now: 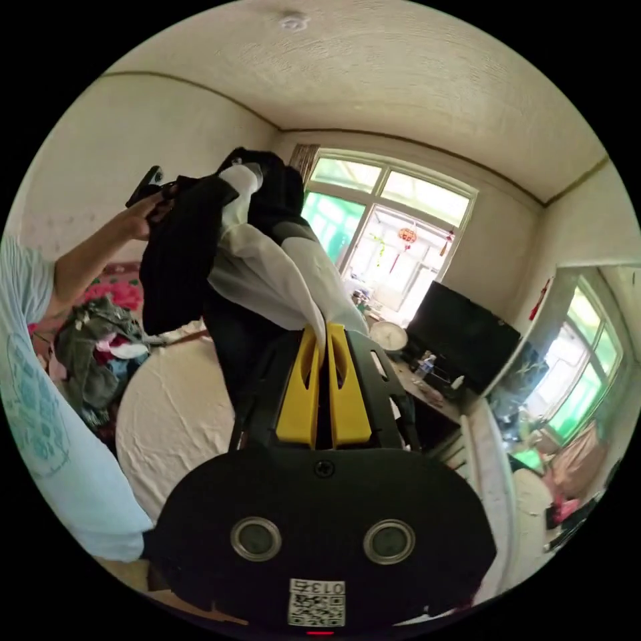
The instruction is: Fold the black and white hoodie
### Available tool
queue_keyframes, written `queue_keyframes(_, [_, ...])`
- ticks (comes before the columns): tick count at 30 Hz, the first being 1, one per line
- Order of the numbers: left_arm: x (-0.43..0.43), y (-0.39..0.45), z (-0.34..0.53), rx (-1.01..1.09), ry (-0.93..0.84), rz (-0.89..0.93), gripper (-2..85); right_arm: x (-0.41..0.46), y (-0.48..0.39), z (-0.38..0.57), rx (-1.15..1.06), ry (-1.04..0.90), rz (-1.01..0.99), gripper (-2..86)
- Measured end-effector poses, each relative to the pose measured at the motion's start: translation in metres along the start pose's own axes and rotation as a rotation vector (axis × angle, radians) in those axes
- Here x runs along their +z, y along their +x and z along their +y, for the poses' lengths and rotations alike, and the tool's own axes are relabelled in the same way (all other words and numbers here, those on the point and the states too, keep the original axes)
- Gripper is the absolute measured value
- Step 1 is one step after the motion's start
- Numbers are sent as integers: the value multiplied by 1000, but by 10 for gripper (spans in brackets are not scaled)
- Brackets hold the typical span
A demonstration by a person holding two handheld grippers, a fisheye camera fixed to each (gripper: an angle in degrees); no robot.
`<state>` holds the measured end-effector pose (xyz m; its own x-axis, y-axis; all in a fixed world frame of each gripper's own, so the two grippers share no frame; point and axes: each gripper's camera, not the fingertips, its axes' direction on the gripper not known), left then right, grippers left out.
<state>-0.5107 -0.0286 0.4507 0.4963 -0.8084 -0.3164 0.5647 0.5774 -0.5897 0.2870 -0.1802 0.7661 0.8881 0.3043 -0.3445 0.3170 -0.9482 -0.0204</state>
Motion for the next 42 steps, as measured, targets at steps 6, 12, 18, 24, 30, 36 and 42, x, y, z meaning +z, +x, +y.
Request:
queue_keyframes(6, [67,-54,44,-10,-120,74,47,8,-19,7,-76,-105,143,10])
queue_keyframes(12, [102,-177,166,-379,-245,2,62,105,-70,102,64,-366,23,13])
queue_keyframes(18, [78,-245,213,-651,-329,-63,114,151,-156,126,-24,-514,11,15])
queue_keyframes(24, [32,-247,174,-657,-399,69,200,166,-145,100,111,-535,17,16])
queue_keyframes(30, [30,-204,138,-560,-431,69,278,186,-142,71,180,-529,16,17])
queue_keyframes(36, [81,-212,161,-786,-373,237,314,197,-154,50,119,-529,25,17])
queue_keyframes(42, [68,-157,99,-573,-444,327,367,200,-169,44,40,-561,41,16])
